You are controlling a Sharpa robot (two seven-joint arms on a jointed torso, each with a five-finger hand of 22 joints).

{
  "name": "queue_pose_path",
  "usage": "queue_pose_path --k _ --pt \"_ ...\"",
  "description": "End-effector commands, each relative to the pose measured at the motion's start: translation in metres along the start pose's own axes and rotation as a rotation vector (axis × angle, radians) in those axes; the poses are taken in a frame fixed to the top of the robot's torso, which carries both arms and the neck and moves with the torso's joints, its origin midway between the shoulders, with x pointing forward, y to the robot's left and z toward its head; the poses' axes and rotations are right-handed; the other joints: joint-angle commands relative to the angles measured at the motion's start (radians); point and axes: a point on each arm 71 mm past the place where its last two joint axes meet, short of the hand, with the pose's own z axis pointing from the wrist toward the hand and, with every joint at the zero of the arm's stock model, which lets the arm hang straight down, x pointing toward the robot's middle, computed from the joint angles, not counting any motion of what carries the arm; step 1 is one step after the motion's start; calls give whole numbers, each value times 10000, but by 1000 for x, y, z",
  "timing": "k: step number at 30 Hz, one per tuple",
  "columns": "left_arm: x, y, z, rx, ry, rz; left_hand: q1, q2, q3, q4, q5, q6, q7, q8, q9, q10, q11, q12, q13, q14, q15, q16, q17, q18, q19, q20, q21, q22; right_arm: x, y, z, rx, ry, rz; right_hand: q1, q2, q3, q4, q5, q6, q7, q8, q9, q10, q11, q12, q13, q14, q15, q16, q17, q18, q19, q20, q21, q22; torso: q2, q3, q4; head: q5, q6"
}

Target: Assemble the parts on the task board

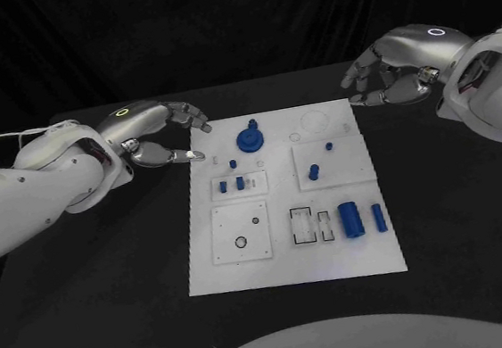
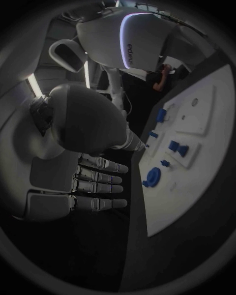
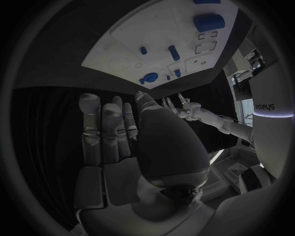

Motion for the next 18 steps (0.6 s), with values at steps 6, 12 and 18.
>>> queue_pose_path --k 6,12,18 --pt "-17 -7 -8 1069 -2247 -9213 -763 594 -1662 127 -200 -2505 -125 -240 -542 -3442 -200 -2527 -2411 -3891 102 -3707 -4017 155 -3881 15 -750 -5007 7 18 12 -657 1559 -2522 445 -723 2087 -576 -1617 1015 -346 248 166 -307 -136 -1311 -1595 -671 -4 -1308 -1257 254 -440 -41 -1739 -477 0 -64 6 110 -1" --pt "-12 -12 -11 1478 -2567 -11485 -1710 241 -1703 164 -1156 -4937 -556 -449 -992 -3986 -511 -3014 -2708 -4080 525 -3776 -4270 273 -4280 215 -822 -6609 22 22 17 -1009 2056 -3249 -118 -1067 2616 -715 -2065 508 -544 -81 196 -325 -152 -1416 -1859 -826 18 -1594 -1652 280 -504 -24 -2233 -552 -36 -177 111 -40 26" --pt "-9 -15 -12 1719 -2632 -12084 -1958 145 -1636 152 -1288 -5911 -788 -530 -1087 -4143 -745 -3254 -2756 -4080 378 -3776 -4270 300 -4442 108 -919 -7805 34 24 18 -1252 2370 -3342 -551 -1188 2618 -736 -2607 299 -293 -299 68 -589 -107 -1656 -2171 -614 51 -1342 -1664 235 -187 11 -2069 -471 -59 -330 259 -196 140"
